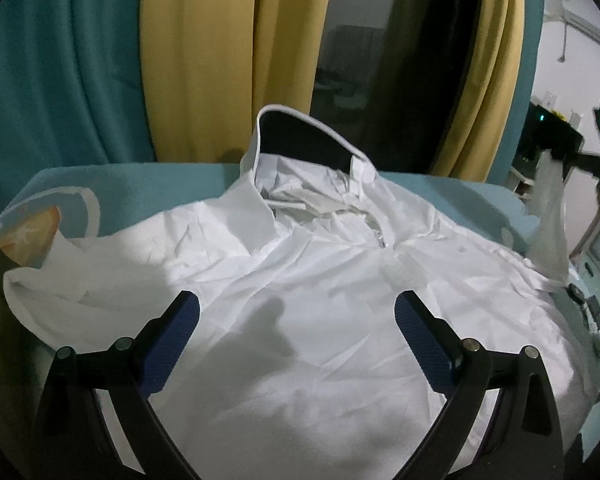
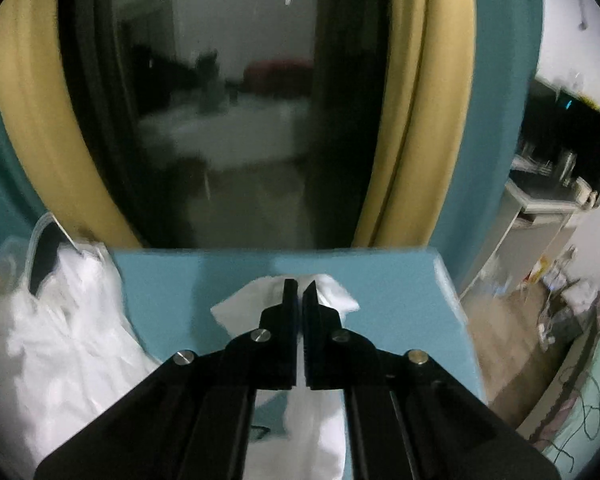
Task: Fold large clothes
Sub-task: 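Lift the sleeve with the right tool and carry it across the shirt body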
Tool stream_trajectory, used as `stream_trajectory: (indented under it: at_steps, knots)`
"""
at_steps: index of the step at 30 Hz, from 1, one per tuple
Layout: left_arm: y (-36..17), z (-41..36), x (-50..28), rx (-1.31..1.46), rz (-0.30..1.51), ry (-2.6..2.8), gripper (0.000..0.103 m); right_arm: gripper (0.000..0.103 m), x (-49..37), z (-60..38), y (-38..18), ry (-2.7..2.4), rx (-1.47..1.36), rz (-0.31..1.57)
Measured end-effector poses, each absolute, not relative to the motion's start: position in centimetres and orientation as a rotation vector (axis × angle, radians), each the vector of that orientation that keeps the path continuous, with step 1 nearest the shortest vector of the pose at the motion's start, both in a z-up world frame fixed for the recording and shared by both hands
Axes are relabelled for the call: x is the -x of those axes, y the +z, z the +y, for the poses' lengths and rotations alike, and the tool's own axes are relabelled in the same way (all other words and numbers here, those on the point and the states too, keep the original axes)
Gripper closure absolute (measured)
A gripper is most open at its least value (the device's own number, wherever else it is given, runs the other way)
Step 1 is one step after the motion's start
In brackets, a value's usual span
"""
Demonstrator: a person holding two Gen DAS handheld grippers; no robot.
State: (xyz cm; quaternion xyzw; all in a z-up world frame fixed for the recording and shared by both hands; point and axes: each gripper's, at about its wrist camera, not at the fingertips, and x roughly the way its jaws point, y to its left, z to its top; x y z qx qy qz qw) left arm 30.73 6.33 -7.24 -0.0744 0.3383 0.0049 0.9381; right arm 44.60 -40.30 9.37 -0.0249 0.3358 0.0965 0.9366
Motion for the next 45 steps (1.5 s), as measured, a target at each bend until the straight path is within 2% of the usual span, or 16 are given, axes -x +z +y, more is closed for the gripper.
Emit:
stream_trajectory:
  at_steps: [6, 13, 17, 22, 27, 28, 30, 31, 32, 41, 45]
  knots:
    - [-4.9, 7.9, -28.1, 0.152, 0.613, 0.0, 0.003, 0.101, -41.7, -35.0, 17.1, 0.239, 0.078, 0.533]
    - [-3.3, 11.0, -23.5, 0.171, 0.546, 0.012, 0.003, 0.101, -38.4, -25.9, 18.8, 0.331, 0.112, 0.485]
    - [-3.0, 12.8, -21.1, 0.173, 0.521, 0.041, 0.003, 0.101, -37.6, -18.8, 16.6, 0.409, 0.141, 0.5]
    - [-2.9, 15.2, -18.5, 0.195, 0.51, 0.083, 0.003, 0.1, -35.9, -9.0, 10.8, 0.544, 0.175, 0.573]
    - [-3.5, 16.7, -17.6, 0.22, 0.514, 0.115, 0.003, 0.098, -33.4, -2.0, 2.0, 0.702, 0.256, 0.82]
    - [-3.7, 16.8, -17.7, 0.226, 0.516, 0.119, 0.003, 0.092, -33.0, -1.1, 0.1, 0.735, 0.279, 0.889]
    - [-4.1, 16.9, -17.9, 0.231, 0.527, 0.122, 0.003, 0.065, -32.0, -0.4, -3.6, 0.798, 0.283, 1.02]
    - [-4.4, 16.8, -18.1, 0.23, 0.535, 0.118, 0.003, 0.04, -31.4, -0.6, -5.0, 0.815, 0.268, 1.066]
    - [-4.7, 16.6, -18.3, 0.225, 0.545, 0.113, 0.003, 0.036, -30.9, -1.0, -5.7, 0.821, 0.257, 1.081]
    - [-7.7, 12.8, -23.6, 0.186, 0.669, -0.031, 0.003, 0.036, -31.2, -15.3, -2.6, 0.57, 0.165, 0.967]
    - [-8.5, 10.4, -27.0, 0.143, 0.719, -0.097, 0.012, 0.036, -33.6, -24.5, -2.6, 0.353, 0.084, 0.96]
